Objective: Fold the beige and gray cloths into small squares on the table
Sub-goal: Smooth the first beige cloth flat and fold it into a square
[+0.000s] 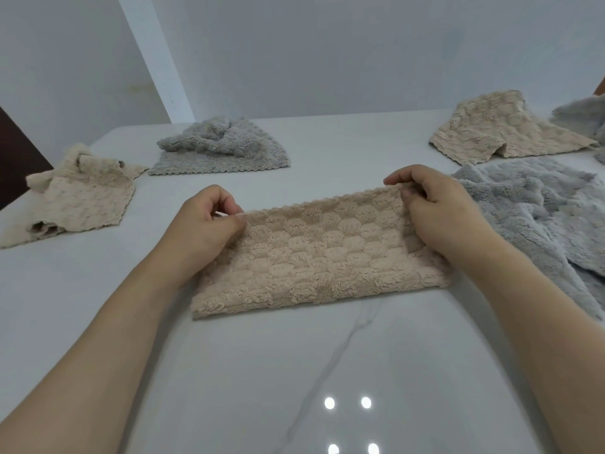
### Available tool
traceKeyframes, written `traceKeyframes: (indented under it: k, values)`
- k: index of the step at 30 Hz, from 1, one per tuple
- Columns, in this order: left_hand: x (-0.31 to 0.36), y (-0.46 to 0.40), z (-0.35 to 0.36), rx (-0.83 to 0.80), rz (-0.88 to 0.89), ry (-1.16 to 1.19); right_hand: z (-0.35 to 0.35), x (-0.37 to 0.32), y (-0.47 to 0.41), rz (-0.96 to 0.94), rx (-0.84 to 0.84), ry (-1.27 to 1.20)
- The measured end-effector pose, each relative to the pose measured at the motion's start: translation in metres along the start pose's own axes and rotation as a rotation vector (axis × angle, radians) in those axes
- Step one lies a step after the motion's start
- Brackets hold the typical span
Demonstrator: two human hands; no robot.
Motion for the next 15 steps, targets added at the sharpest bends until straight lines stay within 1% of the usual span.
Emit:
traceKeyframes:
  k: [3, 7, 11, 15]
  values:
    - [0.0006, 0.0003, 0.0011, 0.022, 0.015, -0.011, 0.0003, 0.0000, -0.0006, 0.017, 0.017, 0.065]
    - [0.0024, -0.0021, 0.0005, 0.072, 0.094, 0.001, 0.0002, -0.0005, -0.0024, 0.021, 0.058, 0.134]
    - [-0.0003, -0.0032, 0.0033, 0.123, 0.111, -0.075, 0.0055, -0.0015, 0.0003, -0.106, -0.001, 0.269]
    - [-0.0015, -0.0041, 0.0024, 0.197, 0.107, -0.149, 0.0077, -0.0021, 0.0011, -0.157, 0.052, 0.323]
Point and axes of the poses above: each hand's wrist, its own y-axis away from the middle knuckle, its own z-axis out of the palm, x = y × z, the point moved 3 cm from there along -y, towards the middle knuckle
